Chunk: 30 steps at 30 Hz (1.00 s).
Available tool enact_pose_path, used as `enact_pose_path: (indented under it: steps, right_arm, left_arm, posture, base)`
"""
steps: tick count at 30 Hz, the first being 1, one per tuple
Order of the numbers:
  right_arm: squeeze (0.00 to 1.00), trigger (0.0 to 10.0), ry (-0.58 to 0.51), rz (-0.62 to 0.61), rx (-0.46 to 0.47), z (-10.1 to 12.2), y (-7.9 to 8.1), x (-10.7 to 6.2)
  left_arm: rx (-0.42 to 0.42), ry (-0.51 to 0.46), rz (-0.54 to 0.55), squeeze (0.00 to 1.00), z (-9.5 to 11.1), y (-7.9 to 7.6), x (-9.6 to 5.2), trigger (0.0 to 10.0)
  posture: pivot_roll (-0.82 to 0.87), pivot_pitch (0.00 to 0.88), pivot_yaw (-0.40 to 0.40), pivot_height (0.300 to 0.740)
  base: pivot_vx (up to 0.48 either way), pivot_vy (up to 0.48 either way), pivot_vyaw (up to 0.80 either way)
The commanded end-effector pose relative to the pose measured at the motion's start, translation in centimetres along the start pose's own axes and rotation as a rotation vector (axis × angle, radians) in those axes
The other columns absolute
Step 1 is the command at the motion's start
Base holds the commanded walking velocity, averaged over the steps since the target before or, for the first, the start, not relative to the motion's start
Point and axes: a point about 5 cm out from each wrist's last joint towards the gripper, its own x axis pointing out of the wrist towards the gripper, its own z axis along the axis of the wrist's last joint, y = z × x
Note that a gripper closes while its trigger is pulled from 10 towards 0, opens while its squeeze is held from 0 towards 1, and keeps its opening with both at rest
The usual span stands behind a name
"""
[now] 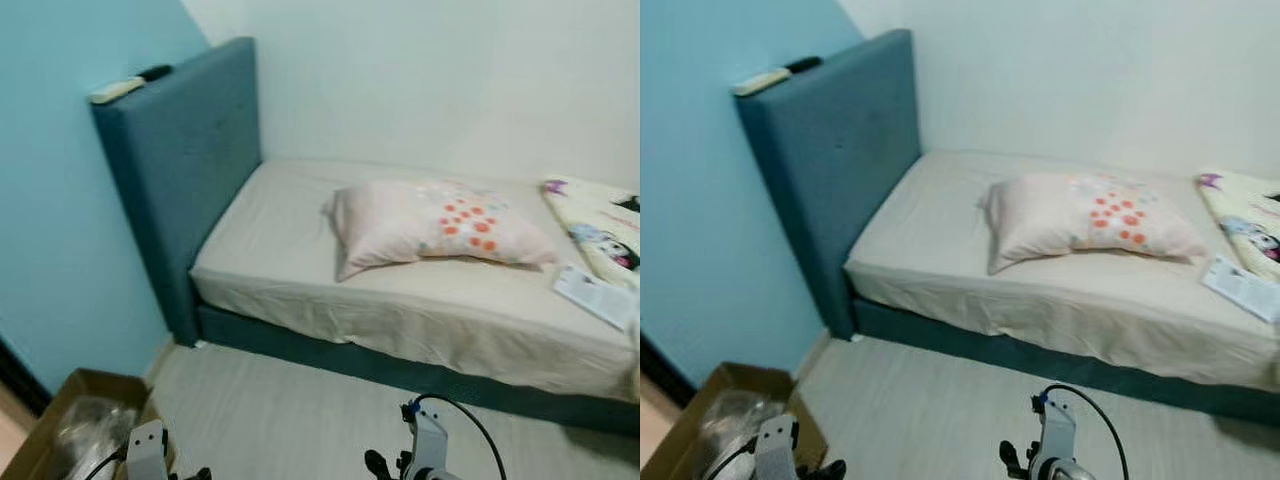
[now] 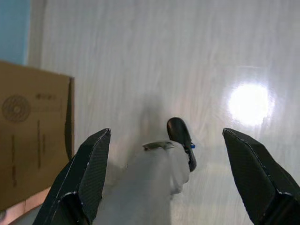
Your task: Clean up the room
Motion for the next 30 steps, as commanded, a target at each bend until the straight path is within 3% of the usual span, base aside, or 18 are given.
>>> enact_pose_path:
  steps: [1,30]
  right_arm:
    - [0.0,10.0,0.008,-0.005,-0.013,-0.02,-0.06,-0.01]
    - [0.0,10.0,0.015,-0.016,-0.022,0.07,-0.29,-0.06]
  left_arm:
    - [-0.002,-0.004,-0.015,0.0,-0.07,-0.33,0.07,10.0]
    - [0.016,-0.005,-0.021,0.0,0.01,-0.8,0.24,10.0]
  posture:
    - [-0.07,0.0,-0.029,0.74]
    - [-0.07,0.0,-0.044,0.74]
  base:
    - [0.0,0.0,-0.65]
    - [0.0,0.0,-0.65]
